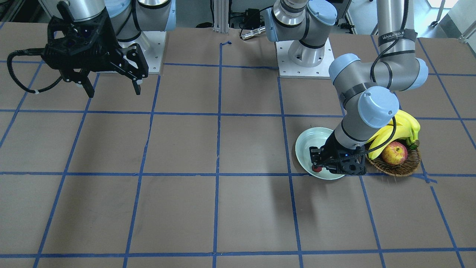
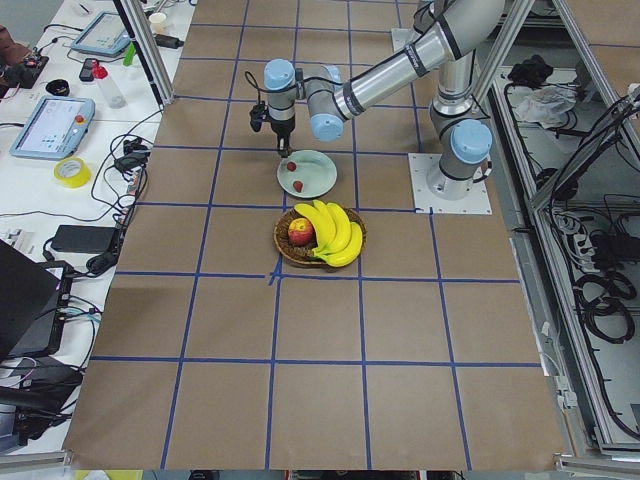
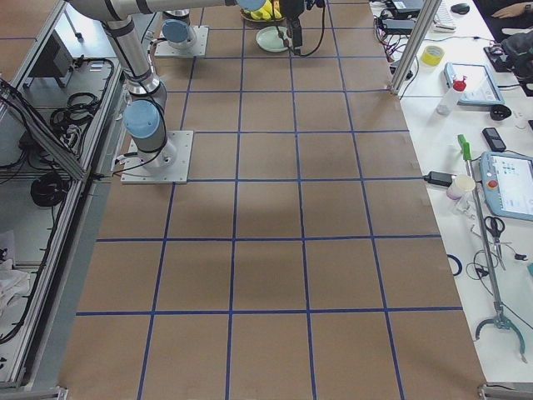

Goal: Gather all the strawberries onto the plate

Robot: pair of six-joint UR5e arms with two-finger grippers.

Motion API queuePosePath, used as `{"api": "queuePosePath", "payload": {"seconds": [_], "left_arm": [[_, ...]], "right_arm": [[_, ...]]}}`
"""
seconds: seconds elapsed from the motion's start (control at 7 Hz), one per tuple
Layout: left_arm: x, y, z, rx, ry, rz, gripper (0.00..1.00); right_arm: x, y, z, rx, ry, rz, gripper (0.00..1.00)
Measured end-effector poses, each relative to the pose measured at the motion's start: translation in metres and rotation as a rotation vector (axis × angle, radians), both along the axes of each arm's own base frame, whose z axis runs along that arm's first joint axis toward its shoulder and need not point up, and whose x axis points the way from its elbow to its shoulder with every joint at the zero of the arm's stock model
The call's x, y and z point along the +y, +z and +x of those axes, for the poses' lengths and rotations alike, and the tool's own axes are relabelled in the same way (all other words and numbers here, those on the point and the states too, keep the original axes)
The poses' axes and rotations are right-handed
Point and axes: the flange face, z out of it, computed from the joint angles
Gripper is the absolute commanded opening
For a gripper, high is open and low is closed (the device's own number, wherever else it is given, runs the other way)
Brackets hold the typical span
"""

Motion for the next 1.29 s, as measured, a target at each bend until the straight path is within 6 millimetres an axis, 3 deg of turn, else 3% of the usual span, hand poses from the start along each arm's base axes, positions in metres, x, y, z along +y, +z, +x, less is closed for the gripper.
{"api": "queuePosePath", "payload": {"seconds": [0.14,0.29,0.43,0.86,1.0,1.14,1.29], "left_arm": [[0.005,-0.007,0.012,-0.02,-0.009,0.023,0.47],[0.011,-0.017,0.017,-0.041,-0.014,0.052,0.74],[0.015,-0.021,0.019,-0.053,-0.016,0.066,0.85],[0.017,-0.015,0.016,-0.06,-0.007,0.068,0.89],[0.016,0.002,0.01,-0.057,0.007,0.069,0.89],[0.012,0.035,-0.001,-0.051,0.034,0.08,0.89],[0.007,0.081,-0.027,-0.051,0.059,0.085,0.89]], "right_arm": [[0.0,-0.001,0.001,-0.009,0.001,0.002,1.0],[-0.001,-0.002,0.001,-0.015,0.002,0.003,1.0],[-0.001,-0.002,0.002,-0.018,0.002,0.002,1.0],[-0.002,-0.004,0.004,-0.038,0.007,0.004,1.0],[-0.003,-0.005,0.004,-0.039,0.008,0.005,1.0],[-0.002,-0.006,0.004,-0.04,0.008,0.008,1.0],[-0.002,-0.008,0.004,-0.039,0.007,0.011,1.0]]}}
